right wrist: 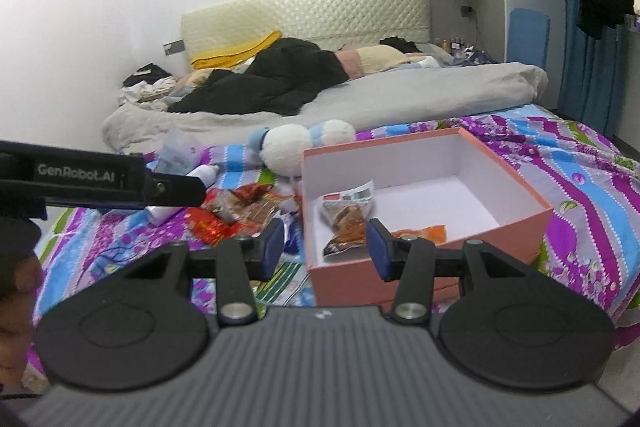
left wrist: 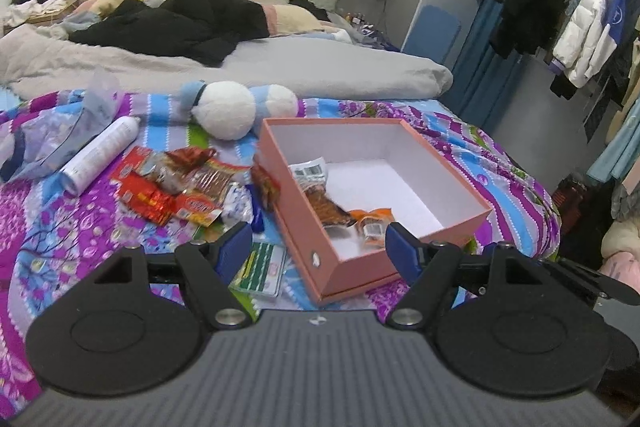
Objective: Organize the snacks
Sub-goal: 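Withdraw both tools from the box back toward the snack pile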
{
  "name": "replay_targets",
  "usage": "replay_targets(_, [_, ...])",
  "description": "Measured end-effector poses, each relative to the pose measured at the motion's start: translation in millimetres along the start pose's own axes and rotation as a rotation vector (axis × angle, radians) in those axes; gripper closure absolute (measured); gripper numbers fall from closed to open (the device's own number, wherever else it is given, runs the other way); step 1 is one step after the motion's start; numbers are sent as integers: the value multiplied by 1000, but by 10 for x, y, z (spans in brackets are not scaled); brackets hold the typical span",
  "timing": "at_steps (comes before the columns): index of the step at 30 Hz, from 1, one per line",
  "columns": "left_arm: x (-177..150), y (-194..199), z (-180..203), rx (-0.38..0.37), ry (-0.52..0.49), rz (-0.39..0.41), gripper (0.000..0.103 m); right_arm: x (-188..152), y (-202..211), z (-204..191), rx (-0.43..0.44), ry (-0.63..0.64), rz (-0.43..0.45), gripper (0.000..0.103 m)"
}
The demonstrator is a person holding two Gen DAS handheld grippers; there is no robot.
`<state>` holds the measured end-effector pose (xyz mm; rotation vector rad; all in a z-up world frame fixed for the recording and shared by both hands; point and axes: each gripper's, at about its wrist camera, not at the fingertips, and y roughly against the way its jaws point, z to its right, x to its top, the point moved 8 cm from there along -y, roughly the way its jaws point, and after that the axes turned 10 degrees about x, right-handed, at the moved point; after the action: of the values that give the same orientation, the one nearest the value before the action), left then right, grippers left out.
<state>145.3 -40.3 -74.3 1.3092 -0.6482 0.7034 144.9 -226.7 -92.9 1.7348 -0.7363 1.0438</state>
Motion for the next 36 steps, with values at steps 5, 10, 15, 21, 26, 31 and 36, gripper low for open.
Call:
replay_targets(5, [-176, 72, -116, 18, 11, -20, 25, -131, 75, -199, 28, 18, -11, 55])
replay_targets(10, [-278, 62, -262, 45, 37, -36, 25, -274, 101, -344, 56, 35, -29, 55])
replay_targets(15, [-353, 33, -398, 67, 62, -51, 21, -436, 116, -415, 66, 48, -56, 55])
replay_targets(21, [-407, -89, -515, 88, 86, -71, 18, -539, 48, -451, 65, 49, -78, 55])
replay_targets(26, [-457, -250, -614, 105, 89, -96, 17, -615, -56, -484, 77, 45, -99, 54])
replay_targets(31, [-533, -487, -750, 108, 119, -151, 14, -719, -167, -528, 96, 60, -121, 15])
replay_targets(36, [-548, -733, -885, 82, 165, -191, 13, -805, -312, -542, 116, 57, -147, 15])
